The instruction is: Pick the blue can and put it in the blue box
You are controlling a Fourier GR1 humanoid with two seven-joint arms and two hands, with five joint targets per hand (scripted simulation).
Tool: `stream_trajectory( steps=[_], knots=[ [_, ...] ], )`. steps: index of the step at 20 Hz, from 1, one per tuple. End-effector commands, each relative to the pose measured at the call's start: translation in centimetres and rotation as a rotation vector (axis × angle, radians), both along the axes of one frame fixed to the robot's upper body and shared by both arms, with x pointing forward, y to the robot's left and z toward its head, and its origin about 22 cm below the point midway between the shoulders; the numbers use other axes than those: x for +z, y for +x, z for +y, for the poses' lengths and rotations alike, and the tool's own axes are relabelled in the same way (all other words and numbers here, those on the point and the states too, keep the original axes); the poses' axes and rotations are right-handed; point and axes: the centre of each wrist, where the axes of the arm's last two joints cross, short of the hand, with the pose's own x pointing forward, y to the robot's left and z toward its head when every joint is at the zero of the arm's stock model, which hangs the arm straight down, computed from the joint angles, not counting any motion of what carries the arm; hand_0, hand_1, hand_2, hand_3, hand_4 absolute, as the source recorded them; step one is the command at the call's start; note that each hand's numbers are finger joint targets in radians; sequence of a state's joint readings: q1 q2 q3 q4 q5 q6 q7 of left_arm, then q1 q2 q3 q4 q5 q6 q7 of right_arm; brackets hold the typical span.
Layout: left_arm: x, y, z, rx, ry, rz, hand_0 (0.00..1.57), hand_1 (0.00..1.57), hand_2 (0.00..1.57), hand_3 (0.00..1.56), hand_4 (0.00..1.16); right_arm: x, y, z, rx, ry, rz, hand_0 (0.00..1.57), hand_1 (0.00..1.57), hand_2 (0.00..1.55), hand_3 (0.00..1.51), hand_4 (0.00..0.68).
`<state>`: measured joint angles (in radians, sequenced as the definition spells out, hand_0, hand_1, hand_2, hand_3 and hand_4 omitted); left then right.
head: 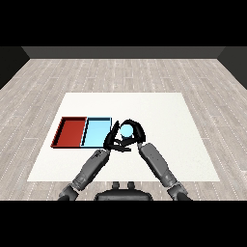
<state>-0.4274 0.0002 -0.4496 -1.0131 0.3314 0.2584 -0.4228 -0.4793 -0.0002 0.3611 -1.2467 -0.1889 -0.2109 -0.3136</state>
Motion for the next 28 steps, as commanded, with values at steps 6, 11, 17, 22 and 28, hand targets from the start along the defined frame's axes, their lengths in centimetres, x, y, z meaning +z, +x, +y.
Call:
stream_trajectory(
  steps=[6, 11, 17, 22, 28],
  knots=[
    [-0.2, -1.2, -0.5, -0.022, -0.006, -0.006, 0.0, 0.0, 0.0, 0.0, 0.0, 0.9, 0.0, 1.4, 0.035, -0.008, 0.009, 1.43, 1.43, 1.43, 1.39, 0.62],
    [0.2, -1.1, -1.3, -0.031, -0.038, -0.008, 0.0, 0.0, 0.0, 0.0, 0.0, -0.4, -1.8, 2.8, 0.036, -0.055, -0.022, 1.4, 1.4, 1.44, 1.39, 0.612],
    [1.6, 0.5, -2.6, 0.046, 0.189, -0.092, 0.13, 0.13, 0.45, 0.0, 0.6, 0.2, -1.1, 3.9, 0.095, -0.034, -0.005, 1.4, 1.4, 1.44, 1.39, 0.609],
    [0.5, -0.1, -2.2, 0.048, 0.327, -0.134, 0.39, 0.39, 0.57, 0.09, 0.13, 0.0, -0.6, 5.3, 0.119, -0.044, -0.01, 1.48, 1.48, 1.47, 1.4, 0.599],
    [0.7, 0.1, -1.1, 0.15, 0.161, -0.093, 0.45, 0.45, 0.65, 0.35, 0.72, 1.1, -2.0, 6.1, 0.133, -0.034, 0.006, 1.45, 1.45, 1.45, 1.4, 0.598]
  ],
)
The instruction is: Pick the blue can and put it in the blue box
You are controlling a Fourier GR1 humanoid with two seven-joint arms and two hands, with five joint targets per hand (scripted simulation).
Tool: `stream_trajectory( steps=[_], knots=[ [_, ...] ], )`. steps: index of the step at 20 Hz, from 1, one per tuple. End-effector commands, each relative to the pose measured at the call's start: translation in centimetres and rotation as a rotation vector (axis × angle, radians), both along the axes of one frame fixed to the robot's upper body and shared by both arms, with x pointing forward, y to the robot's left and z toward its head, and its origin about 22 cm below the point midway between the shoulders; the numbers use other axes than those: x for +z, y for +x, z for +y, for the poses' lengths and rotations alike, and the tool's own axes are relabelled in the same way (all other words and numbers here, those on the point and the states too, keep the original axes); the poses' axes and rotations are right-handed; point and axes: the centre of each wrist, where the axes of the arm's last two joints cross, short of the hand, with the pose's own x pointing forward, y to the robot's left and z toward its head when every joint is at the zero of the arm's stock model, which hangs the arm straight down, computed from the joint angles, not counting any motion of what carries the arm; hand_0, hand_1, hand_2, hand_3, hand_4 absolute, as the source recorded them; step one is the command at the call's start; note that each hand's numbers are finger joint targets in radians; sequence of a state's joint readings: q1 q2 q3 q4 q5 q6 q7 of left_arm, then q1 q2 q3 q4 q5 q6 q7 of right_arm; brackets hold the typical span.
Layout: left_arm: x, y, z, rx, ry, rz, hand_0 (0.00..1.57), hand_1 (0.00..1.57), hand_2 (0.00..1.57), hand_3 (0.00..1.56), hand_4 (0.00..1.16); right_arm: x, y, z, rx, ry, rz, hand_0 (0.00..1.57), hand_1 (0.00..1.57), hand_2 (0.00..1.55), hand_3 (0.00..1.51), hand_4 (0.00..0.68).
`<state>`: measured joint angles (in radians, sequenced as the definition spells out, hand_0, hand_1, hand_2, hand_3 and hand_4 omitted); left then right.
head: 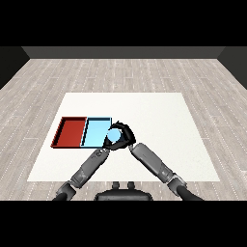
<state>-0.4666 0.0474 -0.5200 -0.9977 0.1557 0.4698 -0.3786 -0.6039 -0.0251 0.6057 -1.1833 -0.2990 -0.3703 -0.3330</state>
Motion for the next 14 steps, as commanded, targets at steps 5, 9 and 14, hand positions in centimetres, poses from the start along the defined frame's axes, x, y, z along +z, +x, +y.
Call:
stream_trajectory(
  steps=[5, 9, 14],
  knots=[
    [0.5, -0.6, -1.8, 0.034, -0.067, -0.006, 0.77, 0.77, 0.82, 0.68, 0.67, 0.0, -0.9, 0.9, 0.048, 0.053, 0.019, 1.44, 1.44, 1.45, 1.39, 0.606],
    [0.6, 0.2, -1.9, 0.022, -0.095, -0.016, 0.63, 0.63, 0.73, 0.51, 0.66, -0.2, -1.3, 1.1, 0.05, 0.054, 0.025, 1.43, 1.43, 1.45, 1.39, 0.593],
    [1.2, 0.6, -2.0, 0.024, -0.183, 0.107, 1.48, 1.48, 1.46, 1.37, 0.6, -0.2, -1.2, 0.2, 0.023, 0.073, 0.059, 1.41, 1.41, 1.45, 1.4, 0.552]
  ],
)
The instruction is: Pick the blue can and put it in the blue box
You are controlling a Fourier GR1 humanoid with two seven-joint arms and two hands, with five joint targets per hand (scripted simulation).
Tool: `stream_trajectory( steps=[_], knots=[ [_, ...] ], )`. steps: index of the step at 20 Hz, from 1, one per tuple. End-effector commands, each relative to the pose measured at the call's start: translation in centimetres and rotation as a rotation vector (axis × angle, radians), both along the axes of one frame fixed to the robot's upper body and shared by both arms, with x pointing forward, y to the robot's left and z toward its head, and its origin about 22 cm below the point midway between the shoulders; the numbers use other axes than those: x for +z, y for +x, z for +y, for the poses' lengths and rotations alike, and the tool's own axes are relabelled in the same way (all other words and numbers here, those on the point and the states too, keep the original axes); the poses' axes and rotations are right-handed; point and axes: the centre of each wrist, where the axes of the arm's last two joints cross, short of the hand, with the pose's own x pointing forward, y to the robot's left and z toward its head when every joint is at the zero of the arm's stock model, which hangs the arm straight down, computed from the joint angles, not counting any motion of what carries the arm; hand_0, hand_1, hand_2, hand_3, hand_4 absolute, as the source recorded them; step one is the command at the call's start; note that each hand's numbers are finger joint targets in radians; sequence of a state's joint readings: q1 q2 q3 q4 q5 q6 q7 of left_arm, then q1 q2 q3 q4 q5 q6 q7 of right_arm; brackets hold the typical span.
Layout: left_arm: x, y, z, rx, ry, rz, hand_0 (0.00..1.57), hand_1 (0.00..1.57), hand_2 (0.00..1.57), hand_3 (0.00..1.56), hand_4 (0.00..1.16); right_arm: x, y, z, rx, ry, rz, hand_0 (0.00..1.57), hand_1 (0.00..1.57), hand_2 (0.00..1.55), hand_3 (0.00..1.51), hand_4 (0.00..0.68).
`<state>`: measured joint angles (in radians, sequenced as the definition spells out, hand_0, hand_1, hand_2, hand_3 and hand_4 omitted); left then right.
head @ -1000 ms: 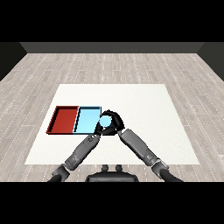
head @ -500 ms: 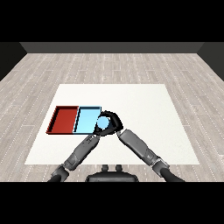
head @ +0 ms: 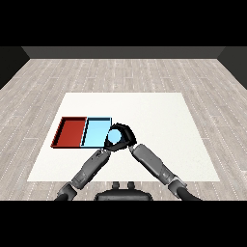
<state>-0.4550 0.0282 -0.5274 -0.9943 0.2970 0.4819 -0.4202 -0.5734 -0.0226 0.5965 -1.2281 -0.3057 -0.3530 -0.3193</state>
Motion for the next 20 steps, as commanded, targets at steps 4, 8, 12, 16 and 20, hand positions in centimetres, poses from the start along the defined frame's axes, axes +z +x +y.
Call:
stream_trajectory(
  steps=[4, 8, 12, 16, 20],
  knots=[
    [-0.7, 1.2, -0.2, 0.033, -0.043, 0.053, 1.57, 1.57, 1.54, 1.47, 0.76, 1.0, -0.7, 0.7, 0.045, 0.117, 0.102, 1.09, 1.09, 1.12, 0.8, 0.0],
    [-0.2, 0.5, -0.5, 0.004, -0.059, 0.047, 1.57, 1.57, 1.52, 1.45, 1.1, 0.2, -0.1, -0.4, 0.014, 0.081, 0.088, 0.0, 0.0, 0.0, 0.0, 0.0],
    [-0.4, 2.2, 0.2, 0.0, -0.056, 0.035, 1.57, 1.57, 1.52, 1.45, 1.12, 0.8, -0.7, -0.2, 0.01, 0.09, 0.07, 0.0, 0.0, 0.0, 0.0, 0.0],
    [0.6, 0.6, 1.1, 0.01, -0.026, 0.03, 1.57, 1.57, 1.56, 1.49, 1.14, -1.2, -0.2, -1.2, 0.02, 0.113, 0.074, 0.0, 0.0, 0.0, 0.0, 0.0],
    [-0.7, 0.6, -0.3, 0.024, -0.016, 0.03, 1.57, 1.57, 1.57, 1.5, 1.13, 1.1, 0.9, -1.8, 0.003, 0.127, 0.11, 0.0, 0.0, 0.0, 0.0, 0.0]
  ],
)
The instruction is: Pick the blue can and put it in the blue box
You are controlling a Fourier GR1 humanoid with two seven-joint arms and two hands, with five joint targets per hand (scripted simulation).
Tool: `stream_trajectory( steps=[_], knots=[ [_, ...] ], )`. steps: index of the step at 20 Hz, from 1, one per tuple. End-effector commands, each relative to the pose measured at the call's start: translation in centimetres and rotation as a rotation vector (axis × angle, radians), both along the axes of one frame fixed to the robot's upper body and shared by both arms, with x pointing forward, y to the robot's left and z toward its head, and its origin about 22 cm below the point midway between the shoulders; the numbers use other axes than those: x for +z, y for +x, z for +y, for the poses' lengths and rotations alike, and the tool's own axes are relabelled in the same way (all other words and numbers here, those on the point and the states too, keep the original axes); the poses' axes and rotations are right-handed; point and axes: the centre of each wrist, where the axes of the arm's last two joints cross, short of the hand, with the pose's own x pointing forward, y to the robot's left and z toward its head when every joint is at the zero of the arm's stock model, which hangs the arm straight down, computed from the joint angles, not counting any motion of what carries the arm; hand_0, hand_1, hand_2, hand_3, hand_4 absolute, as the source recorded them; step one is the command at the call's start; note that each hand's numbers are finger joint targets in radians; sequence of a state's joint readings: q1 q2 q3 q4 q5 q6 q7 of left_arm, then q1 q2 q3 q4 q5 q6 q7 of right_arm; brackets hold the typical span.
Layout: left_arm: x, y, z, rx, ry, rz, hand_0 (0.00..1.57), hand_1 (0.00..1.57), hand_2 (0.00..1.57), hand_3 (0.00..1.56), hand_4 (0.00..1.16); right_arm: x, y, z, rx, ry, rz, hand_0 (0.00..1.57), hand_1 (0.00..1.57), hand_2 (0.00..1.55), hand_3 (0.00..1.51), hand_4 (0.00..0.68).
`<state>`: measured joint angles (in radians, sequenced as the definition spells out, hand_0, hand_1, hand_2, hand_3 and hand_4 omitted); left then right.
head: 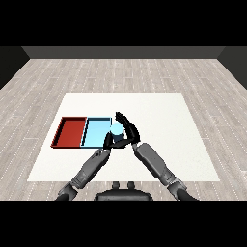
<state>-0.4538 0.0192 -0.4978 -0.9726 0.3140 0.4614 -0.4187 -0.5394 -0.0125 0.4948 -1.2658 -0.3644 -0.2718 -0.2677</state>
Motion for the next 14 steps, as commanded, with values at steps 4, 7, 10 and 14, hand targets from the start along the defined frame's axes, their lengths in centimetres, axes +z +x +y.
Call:
stream_trajectory(
  steps=[4, 7, 10, 14],
  knots=[
    [-0.8, 0.5, -0.2, 0.005, 0.037, -0.024, 1.57, 1.57, 1.57, 1.51, 1.13, 0.5, -2.6, -1.9, -0.021, 0.041, -0.013, 0.0, 0.0, 0.0, 0.0, 0.0],
    [-0.3, 0.6, 0.2, 0.04, 0.045, -0.034, 1.57, 1.57, 1.57, 1.5, 1.13, 1.8, -2.3, -4.9, -0.017, 0.039, -0.02, 0.0, 0.0, 0.0, 0.0, 0.0],
    [-0.4, 2.5, 1.1, 0.046, 0.07, -0.001, 1.57, 1.57, 1.57, 1.5, 1.13, 1.7, -0.7, -6.9, -0.074, 0.084, -0.038, 0.0, 0.0, 0.0, 0.0, 0.0],
    [-1.1, 0.8, 3.1, 0.053, 0.096, -0.035, 1.57, 1.57, 1.57, 1.49, 1.13, 2.0, -3.9, -9.6, -0.116, 0.107, -0.057, 0.0, 0.0, 0.0, 0.0, 0.0]
  ],
)
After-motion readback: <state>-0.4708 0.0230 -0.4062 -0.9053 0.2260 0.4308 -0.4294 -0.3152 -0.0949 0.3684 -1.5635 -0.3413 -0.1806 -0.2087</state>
